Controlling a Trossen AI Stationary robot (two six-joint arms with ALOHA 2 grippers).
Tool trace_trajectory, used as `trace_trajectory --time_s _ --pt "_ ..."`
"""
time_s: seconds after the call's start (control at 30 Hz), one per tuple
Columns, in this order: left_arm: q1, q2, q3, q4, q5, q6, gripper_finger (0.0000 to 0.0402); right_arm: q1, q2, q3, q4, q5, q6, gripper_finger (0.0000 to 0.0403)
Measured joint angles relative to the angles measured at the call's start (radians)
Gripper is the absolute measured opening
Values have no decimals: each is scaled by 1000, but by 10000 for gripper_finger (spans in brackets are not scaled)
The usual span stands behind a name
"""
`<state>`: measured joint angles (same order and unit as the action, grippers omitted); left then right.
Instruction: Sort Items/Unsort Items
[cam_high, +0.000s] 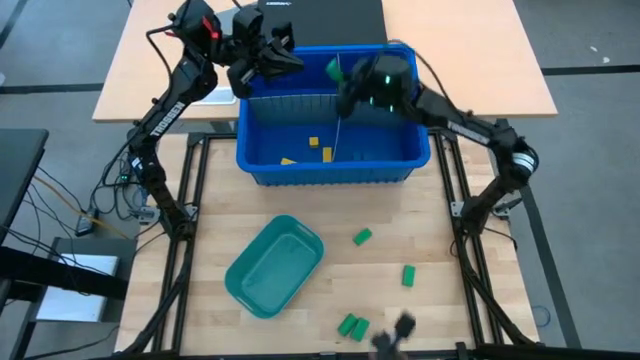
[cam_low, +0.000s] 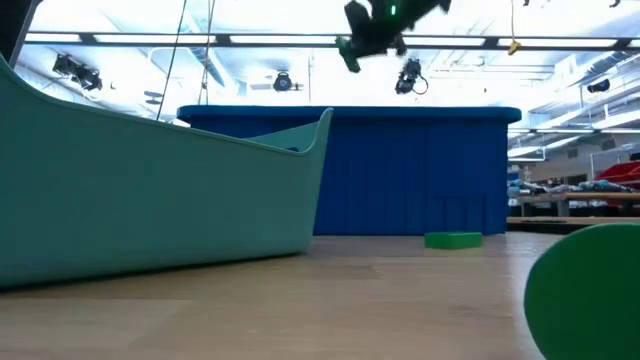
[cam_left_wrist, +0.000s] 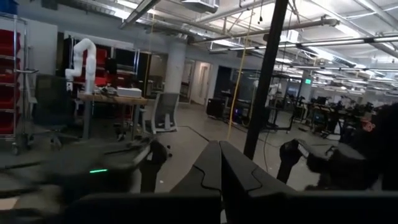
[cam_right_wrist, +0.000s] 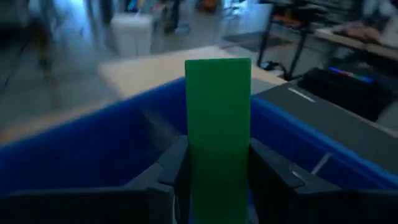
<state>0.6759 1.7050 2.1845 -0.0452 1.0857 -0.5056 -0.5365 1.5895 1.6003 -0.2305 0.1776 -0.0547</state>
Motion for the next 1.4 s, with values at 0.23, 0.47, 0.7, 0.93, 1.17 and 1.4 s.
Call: trace_trajectory --time_s 0.23,0.47,0.7,0.93,1.17,1.4 --pt "-1 0 0 -3 -33 -1 0 -160 208 122 146 -207 191 119" --pt "-2 1 0 -3 -46 -5 0 -157 401 392 -90 -202 193 119" --pt "-2 1 0 -3 -47 0 0 -151 449 520 -282 -187 234 277" --pt "-2 1 0 -4 -49 1 0 -150 419 610 -457 -179 193 351" --pt "-2 2 0 -7 -44 3 0 -106 334 676 -826 -524 -25 267" --pt "-2 2 -13 -18 -29 18 0 49 259 638 -1138 -571 -268 197"
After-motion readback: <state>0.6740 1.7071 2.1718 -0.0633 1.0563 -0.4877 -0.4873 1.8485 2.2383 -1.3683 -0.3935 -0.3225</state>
